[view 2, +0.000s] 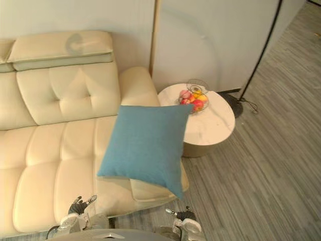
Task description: Pick up cushions and gather them together orderly.
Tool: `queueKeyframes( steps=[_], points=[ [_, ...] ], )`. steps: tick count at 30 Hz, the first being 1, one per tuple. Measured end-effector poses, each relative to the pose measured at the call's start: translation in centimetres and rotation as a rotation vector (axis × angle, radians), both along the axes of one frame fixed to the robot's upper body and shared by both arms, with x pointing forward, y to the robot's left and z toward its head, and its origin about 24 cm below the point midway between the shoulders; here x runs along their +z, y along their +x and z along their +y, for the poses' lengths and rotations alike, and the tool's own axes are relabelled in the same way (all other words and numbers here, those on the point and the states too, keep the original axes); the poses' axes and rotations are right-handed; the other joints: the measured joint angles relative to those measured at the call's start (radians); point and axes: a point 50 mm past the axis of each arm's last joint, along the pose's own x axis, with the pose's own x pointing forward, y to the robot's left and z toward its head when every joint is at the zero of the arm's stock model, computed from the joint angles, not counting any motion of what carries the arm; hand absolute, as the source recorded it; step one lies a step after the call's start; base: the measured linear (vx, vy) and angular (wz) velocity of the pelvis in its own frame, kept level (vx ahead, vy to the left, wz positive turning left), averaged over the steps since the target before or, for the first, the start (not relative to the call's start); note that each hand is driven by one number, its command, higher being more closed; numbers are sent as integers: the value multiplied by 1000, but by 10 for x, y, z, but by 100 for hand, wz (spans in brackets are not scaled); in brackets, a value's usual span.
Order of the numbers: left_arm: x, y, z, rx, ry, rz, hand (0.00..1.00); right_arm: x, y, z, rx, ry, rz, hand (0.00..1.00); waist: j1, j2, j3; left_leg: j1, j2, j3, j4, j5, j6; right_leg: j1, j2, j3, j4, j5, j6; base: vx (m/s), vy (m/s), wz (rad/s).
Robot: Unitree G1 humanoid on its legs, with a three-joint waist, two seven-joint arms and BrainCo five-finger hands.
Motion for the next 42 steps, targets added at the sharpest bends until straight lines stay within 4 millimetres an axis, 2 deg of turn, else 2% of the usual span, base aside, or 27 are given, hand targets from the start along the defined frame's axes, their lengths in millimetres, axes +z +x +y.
queueKeyframes(
  steps=[2,6,11,15,19,22,24,27,29,31,35,37,38,39,40,42],
  points=[
    [-2,-5,7,-25,19,31,0,-2,-1,9,-28,34,-2,0,-3,-28,-13,30,-41,1,-71,24,12,12,-23,26,-24,18,1,152,139,13],
    [-5,-13,7,-32,17,63,0,-4,-9,5,-125,49,7,0,-9,-30,-33,114,-69,22,-206,77,15,27,-31,72,-45,69,8,60,79,-7],
    [-5,-12,10,-52,36,71,0,7,-3,-10,-192,3,-78,0,-28,-28,-35,134,-85,26,-302,140,12,25,-21,98,-91,89,7,-18,0,-6],
    [0,-5,18,-65,69,35,0,31,9,-39,-201,-131,-200,0,-46,-20,-33,146,-89,25,-375,197,7,8,-14,106,-108,89,7,-74,-30,-4],
    [7,3,30,-75,123,0,0,46,21,-50,-187,-186,-271,0,-57,-14,-35,146,-101,25,-446,254,7,-18,-4,134,-137,90,8,-141,-35,-11],
    [11,7,38,-74,150,-14,0,54,27,-55,-160,-228,-304,0,-67,-9,-33,144,-105,26,-460,271,7,-22,-3,154,-159,93,14,-171,-16,-10],
    [14,8,43,-74,165,-27,0,64,30,-60,-159,-256,-343,0,-75,3,-27,143,-103,27,-467,273,-1,-25,0,164,-167,96,21,-204,-12,-10],
    [20,15,49,-77,191,-62,0,88,43,-72,-122,-337,-442,0,-75,21,-32,122,-102,23,-467,272,0,-56,3,184,-170,103,17,-152,10,-22],
    [29,27,57,-80,223,-105,0,106,53,-78,-93,-387,-511,0,-77,25,-31,104,-103,18,-467,272,0,-70,8,197,-183,106,12,-83,17,-2],
    [34,34,63,-71,245,-132,0,115,61,-79,-64,-406,-550,0,-77,21,-30,89,-102,5,-467,272,0,-77,15,205,-197,106,12,-32,5,-5],
    [51,59,74,-87,292,-206,0,133,88,-67,16,-409,-645,0,-75,-4,-15,54,-106,-3,-467,281,7,-101,16,210,-221,146,15,12,0,0],
    [60,77,68,-113,301,-261,0,143,104,-59,47,-399,-699,0,-68,-8,-8,24,-106,-4,-466,295,7,-127,16,211,-229,169,25,75,-5,-2],
    [66,90,64,-130,301,-293,0,150,115,-54,80,-400,-736,0,-66,-10,-3,2,-105,-3,-460,313,21,-147,17,218,-228,184,27,92,-10,-3],
    [77,110,57,-146,300,-352,0,166,133,-45,129,-403,-807,0,-65,-9,19,-31,-106,-4,-459,329,31,-176,18,218,-226,194,29,72,-11,0],
    [82,118,55,-154,301,-374,0,171,139,-43,142,-404,-831,0,-65,-9,28,-41,-105,-5,-459,332,33,-187,18,216,-225,195,29,38,-12,5],
    [109,156,40,-197,304,-489,0,199,166,-27,217,-411,-941,0,-66,-13,84,-84,-102,-12,-442,337,39,-220,19,210,-218,203,28,-13,3,10]
  ],
)
